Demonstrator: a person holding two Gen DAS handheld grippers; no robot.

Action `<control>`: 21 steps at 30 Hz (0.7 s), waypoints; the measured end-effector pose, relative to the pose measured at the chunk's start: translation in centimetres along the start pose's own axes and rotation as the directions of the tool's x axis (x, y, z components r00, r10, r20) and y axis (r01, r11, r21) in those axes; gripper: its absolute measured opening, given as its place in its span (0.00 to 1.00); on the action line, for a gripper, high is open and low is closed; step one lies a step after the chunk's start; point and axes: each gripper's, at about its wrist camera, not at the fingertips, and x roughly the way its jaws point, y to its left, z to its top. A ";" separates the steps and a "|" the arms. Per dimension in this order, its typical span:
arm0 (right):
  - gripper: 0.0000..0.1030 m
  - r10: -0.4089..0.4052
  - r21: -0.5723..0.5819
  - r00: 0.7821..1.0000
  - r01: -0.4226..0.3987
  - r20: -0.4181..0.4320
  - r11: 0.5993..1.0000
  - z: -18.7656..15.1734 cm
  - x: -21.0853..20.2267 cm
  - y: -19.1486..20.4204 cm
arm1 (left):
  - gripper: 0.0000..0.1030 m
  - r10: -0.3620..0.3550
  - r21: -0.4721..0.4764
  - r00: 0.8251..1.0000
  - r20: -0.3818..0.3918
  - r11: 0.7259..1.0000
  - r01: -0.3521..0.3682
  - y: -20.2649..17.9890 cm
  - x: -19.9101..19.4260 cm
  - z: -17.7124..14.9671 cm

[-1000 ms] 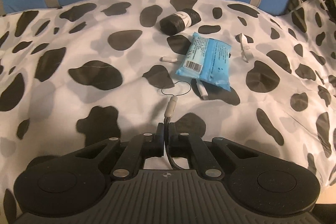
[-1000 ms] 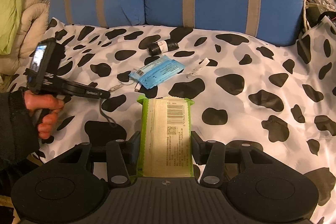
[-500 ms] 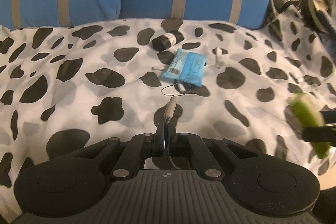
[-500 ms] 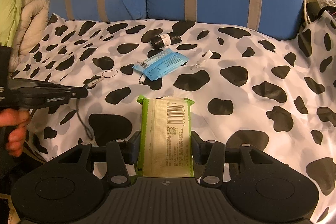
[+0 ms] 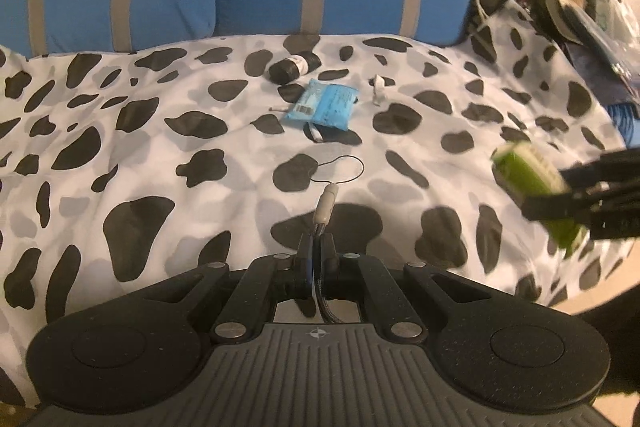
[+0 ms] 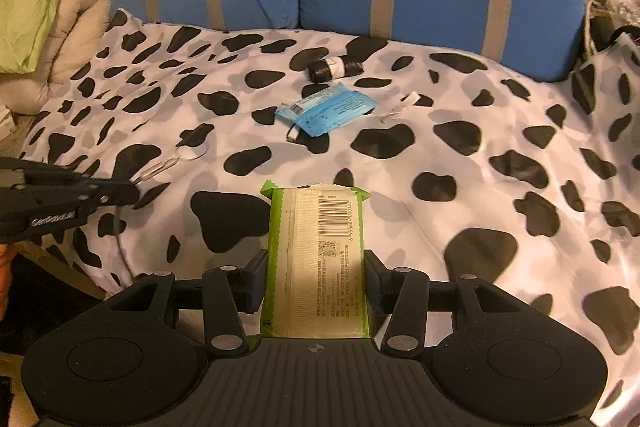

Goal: Organize soft objects
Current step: 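Carry the soap bar and cable over the cardboard box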

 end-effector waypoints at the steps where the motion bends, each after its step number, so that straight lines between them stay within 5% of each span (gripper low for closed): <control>1: 0.49 -0.003 0.002 1.000 0.003 0.004 1.000 -0.2 -0.3 0.0 | 0.04 -0.003 -0.004 1.000 0.000 1.000 0.003 0.1 -0.2 -0.2; 21: 0.49 0.022 -0.037 0.998 -0.024 -0.052 0.999 -4.7 -1.9 4.5 | 0.04 -0.127 0.038 0.989 -0.074 0.991 0.130 -1.7 -4.5 -6.4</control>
